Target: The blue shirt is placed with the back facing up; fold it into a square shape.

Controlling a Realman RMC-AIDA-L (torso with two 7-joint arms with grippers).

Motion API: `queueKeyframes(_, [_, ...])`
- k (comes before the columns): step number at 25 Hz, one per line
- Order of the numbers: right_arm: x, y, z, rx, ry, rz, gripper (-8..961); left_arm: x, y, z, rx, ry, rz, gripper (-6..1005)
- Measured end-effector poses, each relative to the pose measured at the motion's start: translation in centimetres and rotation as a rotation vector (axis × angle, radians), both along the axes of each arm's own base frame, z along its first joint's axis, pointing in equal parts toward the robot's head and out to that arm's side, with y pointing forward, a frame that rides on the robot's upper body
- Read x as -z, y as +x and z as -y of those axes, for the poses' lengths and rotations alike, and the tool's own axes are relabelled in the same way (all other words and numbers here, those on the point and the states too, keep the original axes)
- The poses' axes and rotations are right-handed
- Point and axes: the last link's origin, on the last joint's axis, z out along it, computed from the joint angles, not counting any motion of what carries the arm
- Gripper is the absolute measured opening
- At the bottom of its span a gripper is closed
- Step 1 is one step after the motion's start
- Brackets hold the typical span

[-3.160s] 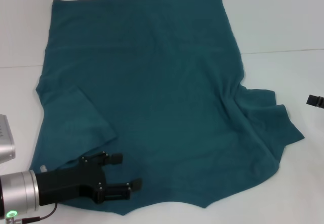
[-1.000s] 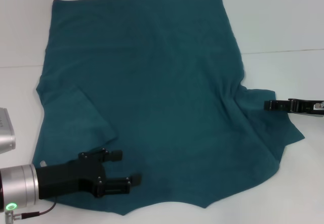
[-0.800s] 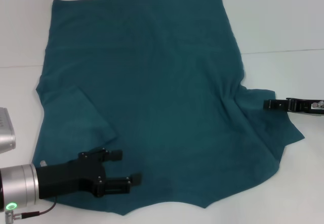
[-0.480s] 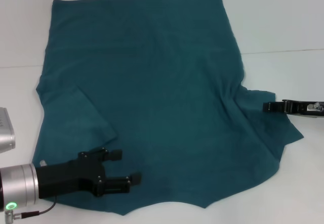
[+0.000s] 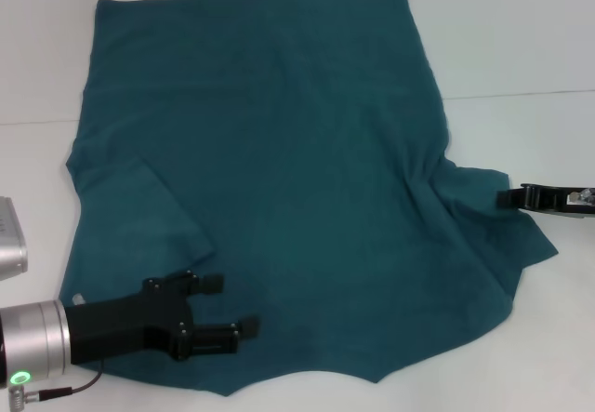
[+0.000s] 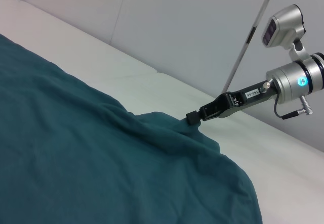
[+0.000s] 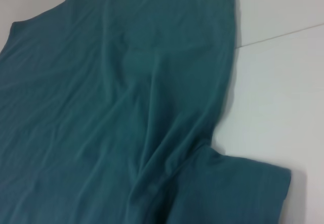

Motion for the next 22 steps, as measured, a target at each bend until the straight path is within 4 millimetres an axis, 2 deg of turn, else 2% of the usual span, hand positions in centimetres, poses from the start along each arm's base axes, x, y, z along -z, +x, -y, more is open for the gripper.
queueKeyframes(5, [-0.2,0.2,-0.1,0.003,0.029,-0.003,14,0.0,-0.1,0.0,-0.003,0.000,0.001,948])
queueKeyframes(14, [-0.7,1.1,0.8,-0.042,0.166,-0.048,11,0.1,-0.1,0.2,-0.008,-0.001,0.006,949])
queueKeyframes(22, [-1.1,2.9,1.6,-0.030,0.250,0.010,9,0.2,-0.1,0.2,-0.012,0.000,0.012,949])
